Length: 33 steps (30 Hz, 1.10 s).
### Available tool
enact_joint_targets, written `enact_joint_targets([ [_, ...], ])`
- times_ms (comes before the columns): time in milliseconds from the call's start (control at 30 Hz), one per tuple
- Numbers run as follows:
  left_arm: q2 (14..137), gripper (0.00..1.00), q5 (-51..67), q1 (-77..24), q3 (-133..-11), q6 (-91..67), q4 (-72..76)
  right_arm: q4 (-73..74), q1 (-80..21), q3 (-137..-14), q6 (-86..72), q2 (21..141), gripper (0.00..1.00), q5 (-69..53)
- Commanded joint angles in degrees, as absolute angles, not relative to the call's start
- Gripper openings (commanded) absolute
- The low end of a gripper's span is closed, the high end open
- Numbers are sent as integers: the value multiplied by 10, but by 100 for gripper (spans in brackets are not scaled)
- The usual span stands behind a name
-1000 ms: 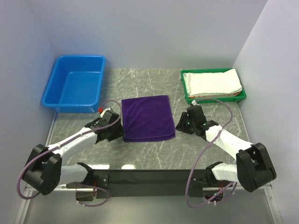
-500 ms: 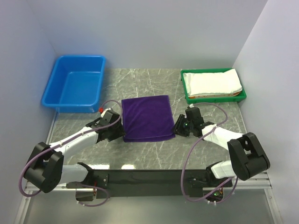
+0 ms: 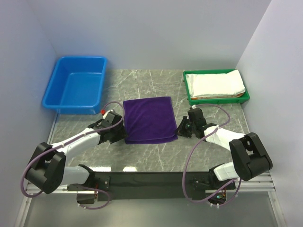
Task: Fold and stack the towels
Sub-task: Fold the towel
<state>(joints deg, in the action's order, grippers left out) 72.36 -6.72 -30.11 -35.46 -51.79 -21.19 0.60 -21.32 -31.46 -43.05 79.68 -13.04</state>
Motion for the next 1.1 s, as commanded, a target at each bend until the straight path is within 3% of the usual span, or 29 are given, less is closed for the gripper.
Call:
enact_joint_targets([
  [0, 729, 58, -60, -306, -374, -520, -197, -13, -208, -313, -432, 795, 7, -129],
  [67, 732, 58, -60, -306, -377, -521, -196, -13, -209, -313, -431, 791, 0, -129],
  [167, 737, 57, -57, -308, -381, -522, -194, -12, -209, -313, -428, 782, 0, -129],
  [400, 751, 41, -55, -316, -392, -525, -196, -18, -209, -311, -427, 785, 0, -134],
  [700, 767, 39, -58, -329, -394, -535, -201, -21, -209, -309, -427, 783, 0, -134],
  [1067, 781, 7, -72, -342, -411, -539, -212, -25, -208, -308, -423, 782, 0, -136],
])
